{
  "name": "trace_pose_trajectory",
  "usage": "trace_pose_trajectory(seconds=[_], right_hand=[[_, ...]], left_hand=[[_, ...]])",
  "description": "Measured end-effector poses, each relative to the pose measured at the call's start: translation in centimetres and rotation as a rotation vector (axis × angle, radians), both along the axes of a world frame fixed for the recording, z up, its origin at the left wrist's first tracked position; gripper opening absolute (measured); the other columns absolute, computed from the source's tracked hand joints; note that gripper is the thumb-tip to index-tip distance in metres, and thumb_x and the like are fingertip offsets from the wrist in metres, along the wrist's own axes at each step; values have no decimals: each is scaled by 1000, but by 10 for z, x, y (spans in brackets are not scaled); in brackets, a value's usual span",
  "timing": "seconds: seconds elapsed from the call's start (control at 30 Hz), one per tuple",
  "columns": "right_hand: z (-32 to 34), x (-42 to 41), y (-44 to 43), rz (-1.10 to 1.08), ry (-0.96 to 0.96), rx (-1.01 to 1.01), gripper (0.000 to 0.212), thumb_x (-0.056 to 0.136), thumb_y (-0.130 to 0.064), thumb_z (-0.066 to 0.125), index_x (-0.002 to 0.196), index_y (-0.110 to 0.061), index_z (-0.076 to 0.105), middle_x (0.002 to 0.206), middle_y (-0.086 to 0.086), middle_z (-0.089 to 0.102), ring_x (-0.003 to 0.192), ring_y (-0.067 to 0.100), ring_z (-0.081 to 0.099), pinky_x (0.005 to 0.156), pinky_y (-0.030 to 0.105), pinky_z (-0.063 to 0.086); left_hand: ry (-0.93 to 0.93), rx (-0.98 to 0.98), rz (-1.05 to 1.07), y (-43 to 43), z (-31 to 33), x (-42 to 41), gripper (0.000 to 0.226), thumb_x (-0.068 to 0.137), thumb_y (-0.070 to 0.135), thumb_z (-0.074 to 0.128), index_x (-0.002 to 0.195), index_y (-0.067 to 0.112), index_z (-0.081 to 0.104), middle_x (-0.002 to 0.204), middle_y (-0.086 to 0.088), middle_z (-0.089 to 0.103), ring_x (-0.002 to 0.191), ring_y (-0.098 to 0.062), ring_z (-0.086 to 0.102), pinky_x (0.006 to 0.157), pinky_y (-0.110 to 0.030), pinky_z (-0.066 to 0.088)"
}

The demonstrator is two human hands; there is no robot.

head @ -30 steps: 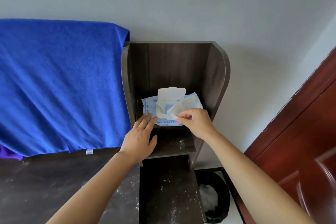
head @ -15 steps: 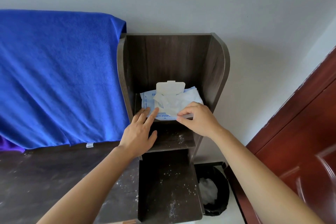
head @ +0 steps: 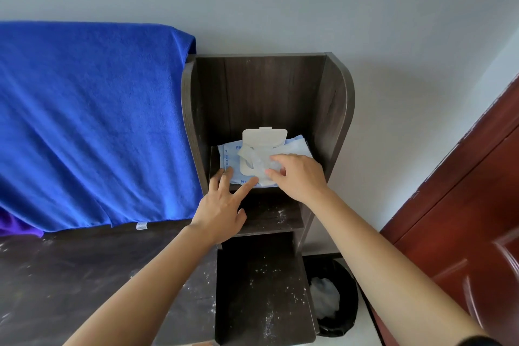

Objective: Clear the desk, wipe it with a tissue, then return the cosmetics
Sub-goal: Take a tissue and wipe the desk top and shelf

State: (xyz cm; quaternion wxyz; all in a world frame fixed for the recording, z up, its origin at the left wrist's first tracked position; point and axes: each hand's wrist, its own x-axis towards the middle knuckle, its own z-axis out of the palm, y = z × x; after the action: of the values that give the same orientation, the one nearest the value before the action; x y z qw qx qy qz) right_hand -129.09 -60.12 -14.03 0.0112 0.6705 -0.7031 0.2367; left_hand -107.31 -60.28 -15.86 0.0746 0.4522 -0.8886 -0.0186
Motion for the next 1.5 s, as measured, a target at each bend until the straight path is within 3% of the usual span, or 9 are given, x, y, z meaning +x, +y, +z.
trace_pose_trajectory(seconds=[0.23,0.5,0.67,0.8,0.9,1.07,1.2,1.37,1.5], right_hand=[[6,-4,-22,-8,-42,73,26,97,-43,60,98,-23,77,96,-4,74,72,9,59,54,14,34],[39,-17,-21,-23,-446,-88,21,99,-39,54,111,-25,64,104,-12,58,91,10,60,68,19,49],[55,-19,-19,20,-486,-80,9,100,-43,53,104,-35,56,96,-18,58,89,9,60,66,18,48],[72,-16,-17,36,-521,-160,9,101,-42,51,103,-35,55,92,-21,58,84,4,60,62,14,42],[85,-15,-19,54,-547,-182,9,102,-36,52,103,-31,59,92,-17,61,85,3,60,64,13,42],[101,-17,-24,54,-599,-173,14,102,-34,51,104,-26,62,102,-7,63,93,7,59,68,17,42],[106,-14,-25,93,-635,-180,9,103,-32,50,106,-27,58,98,-12,61,93,10,60,69,18,47],[109,-11,-25,124,-653,-148,12,103,-30,53,106,-23,61,100,-6,65,96,11,62,72,20,48],[105,-11,-25,47,-566,-170,10,103,-30,51,104,-26,59,91,-17,59,86,3,59,67,13,42]], left_hand=[[-31,18,10,-2,1,0,79,94,34,50,148,53,-4,162,-8,-2,147,-38,3,95,-37,52],[-50,44,24,0,8,-2,80,92,36,52,149,48,-3,161,-12,6,146,-38,9,97,-41,51],[33,29,85,-7,28,-15,90,91,43,49,149,37,-21,144,-7,38,128,-28,39,85,-37,51],[260,-83,173,-3,37,-24,63,96,41,42,152,21,23,144,-4,46,126,-24,43,84,-36,52],[517,-46,222,-5,42,-32,55,96,50,46,144,22,42,141,1,51,129,-21,44,90,-38,51],[889,166,248,-19,61,-44,75,82,78,43,136,28,51,131,8,58,120,-13,53,97,-41,52],[903,196,214,-30,72,-51,72,79,65,68,140,32,47,123,20,52,113,-3,49,92,-26,45],[1046,158,143,-34,81,-55,17,94,35,64,109,30,67,99,18,67,97,-8,63,79,-23,55],[1045,140,135,-32,84,-53,9,95,33,63,98,27,68,86,20,64,86,-5,63,67,-17,53]])
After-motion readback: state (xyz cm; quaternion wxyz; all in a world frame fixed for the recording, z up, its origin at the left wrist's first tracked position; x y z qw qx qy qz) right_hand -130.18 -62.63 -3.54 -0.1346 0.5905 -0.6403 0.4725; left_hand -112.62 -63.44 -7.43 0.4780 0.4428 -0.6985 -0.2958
